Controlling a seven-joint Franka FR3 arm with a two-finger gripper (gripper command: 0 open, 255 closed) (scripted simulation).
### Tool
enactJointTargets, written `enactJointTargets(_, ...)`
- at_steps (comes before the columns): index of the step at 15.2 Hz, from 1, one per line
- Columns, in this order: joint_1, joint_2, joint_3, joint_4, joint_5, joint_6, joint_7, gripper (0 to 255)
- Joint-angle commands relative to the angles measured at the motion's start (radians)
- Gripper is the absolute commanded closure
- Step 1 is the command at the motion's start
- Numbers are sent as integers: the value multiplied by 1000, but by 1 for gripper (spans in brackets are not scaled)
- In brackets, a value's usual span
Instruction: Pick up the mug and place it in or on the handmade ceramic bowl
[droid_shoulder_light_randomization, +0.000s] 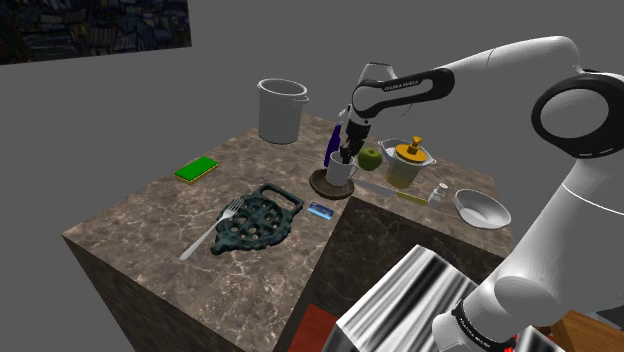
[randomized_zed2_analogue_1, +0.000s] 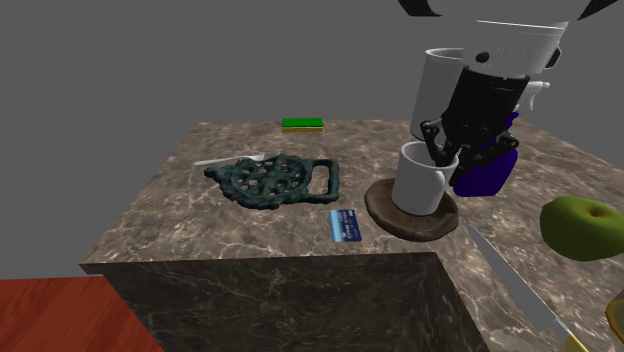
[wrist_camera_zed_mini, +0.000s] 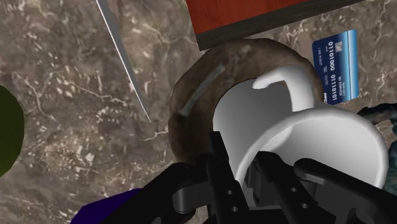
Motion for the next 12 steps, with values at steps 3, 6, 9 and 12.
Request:
enactJointTargets(3,0,1,0,0,0,2,0,255)
enactJointTargets(6,0,1,0,0,0,2,0,0)
enactJointTargets(9,0,1,0,0,0,2,0,0)
enactJointTargets(12,-1,-11,-1,20,-2,-30,1,0)
